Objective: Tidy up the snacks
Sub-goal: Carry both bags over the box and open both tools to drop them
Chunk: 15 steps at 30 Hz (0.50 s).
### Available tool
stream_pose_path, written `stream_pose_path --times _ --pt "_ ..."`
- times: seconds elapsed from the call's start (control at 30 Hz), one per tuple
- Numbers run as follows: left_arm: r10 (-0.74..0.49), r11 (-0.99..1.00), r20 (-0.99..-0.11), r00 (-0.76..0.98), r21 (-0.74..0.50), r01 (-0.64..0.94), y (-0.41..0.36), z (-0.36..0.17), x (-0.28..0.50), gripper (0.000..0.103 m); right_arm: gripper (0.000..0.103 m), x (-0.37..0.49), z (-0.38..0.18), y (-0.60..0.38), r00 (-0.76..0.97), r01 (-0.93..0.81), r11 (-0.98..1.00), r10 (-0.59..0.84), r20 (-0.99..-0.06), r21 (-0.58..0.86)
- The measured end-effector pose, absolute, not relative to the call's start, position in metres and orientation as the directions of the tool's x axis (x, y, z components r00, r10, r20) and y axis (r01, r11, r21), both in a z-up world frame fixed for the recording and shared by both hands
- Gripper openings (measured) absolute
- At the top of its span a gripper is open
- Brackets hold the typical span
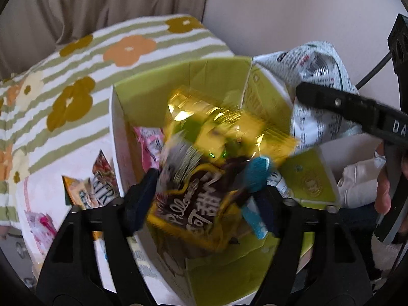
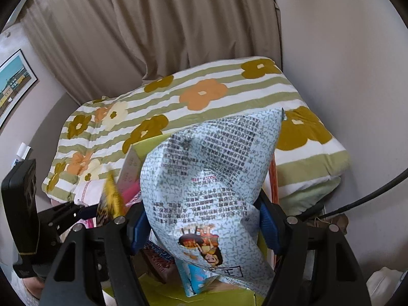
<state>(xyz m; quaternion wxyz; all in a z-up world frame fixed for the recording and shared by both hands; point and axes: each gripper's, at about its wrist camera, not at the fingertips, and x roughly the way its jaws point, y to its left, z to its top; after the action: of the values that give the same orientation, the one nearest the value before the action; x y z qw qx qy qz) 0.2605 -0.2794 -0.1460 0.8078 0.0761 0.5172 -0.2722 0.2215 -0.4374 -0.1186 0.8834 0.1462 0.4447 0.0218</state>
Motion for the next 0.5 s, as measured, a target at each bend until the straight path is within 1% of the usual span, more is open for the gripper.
stream_pose_path --times 0.03,0.07,0.17,0.33,0.5 --pt "-0.344 0.846 -0.883 0.319 -0.144 0.514 -0.279 -0.148 0.260 0.095 0.068 0.223 -0.122 -0.438 0.599 0.097 0.954 0.173 -0.782 0.285" --pt "-0.336 0.849 -0.883 0.328 -0.132 0.512 -0.277 -0.149 0.259 0.098 0.068 0.224 -0.124 -0.438 0.596 0.100 0.952 0.176 -0.783 0.289" --pt "-0.321 0.852 -0.879 0.353 -0.106 0.513 -0.269 -0.145 0.252 0.098 0.068 0.226 -0.130 -0.440 0.586 0.102 0.950 0.184 -0.789 0.296" --pt "-0.337 0.860 -0.860 0.382 -0.117 0.496 -0.250 -0.138 0.250 0.098 0.068 0.239 -0.139 -0.441 0.563 0.110 0.948 0.189 -0.805 0.300" --pt "-0.339 0.870 -0.855 0.392 -0.126 0.477 -0.239 -0.134 0.252 0.098 0.068 0.263 -0.140 -0.438 0.544 0.090 0.959 0.180 -0.819 0.270"
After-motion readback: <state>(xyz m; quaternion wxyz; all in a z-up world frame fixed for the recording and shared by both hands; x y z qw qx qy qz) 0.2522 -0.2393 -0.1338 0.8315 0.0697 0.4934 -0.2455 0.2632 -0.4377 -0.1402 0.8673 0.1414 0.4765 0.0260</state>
